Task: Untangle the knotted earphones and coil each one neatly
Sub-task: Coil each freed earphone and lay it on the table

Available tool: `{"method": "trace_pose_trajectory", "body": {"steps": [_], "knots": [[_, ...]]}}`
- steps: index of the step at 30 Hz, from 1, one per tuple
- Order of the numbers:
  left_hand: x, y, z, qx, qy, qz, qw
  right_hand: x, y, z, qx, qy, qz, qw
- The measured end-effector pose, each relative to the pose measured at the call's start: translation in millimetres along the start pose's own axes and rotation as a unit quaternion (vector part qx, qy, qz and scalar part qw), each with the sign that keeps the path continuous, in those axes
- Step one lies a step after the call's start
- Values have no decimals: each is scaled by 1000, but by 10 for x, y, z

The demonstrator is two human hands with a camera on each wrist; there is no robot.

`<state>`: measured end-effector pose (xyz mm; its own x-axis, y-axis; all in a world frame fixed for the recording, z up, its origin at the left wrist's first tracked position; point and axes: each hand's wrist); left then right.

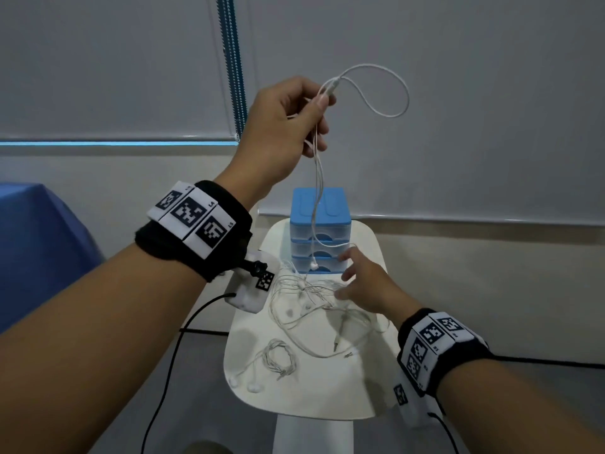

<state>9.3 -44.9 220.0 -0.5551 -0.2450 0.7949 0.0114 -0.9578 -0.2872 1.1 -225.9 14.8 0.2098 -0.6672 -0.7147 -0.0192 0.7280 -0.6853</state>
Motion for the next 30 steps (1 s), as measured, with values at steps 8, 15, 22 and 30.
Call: {"method": "trace_pose_trajectory", "body": {"steps": [8, 15, 22, 30], "knots": [[349, -181, -175, 35, 44, -62, 996, -258, -513, -122, 159, -40, -127, 978], [291, -475, -462, 99, 19, -130, 986, -575, -977, -400, 242, -113, -192, 944], [189, -440, -928, 84, -43, -180, 979, -939, -1263, -826, 301, -135, -187, 925], [112, -61, -1551, -8, -149, -277, 949, -778, -858, -1377, -30, 87, -142, 986]]}}
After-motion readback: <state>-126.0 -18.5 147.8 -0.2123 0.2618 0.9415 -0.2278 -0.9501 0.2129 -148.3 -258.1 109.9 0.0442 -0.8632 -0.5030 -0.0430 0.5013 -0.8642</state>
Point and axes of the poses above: each hand's wrist, its own z-axis towards the middle knuckle, its own y-axis out of the palm, x = y × z, and after that the axes turned 12 degrees about -y, right-handed
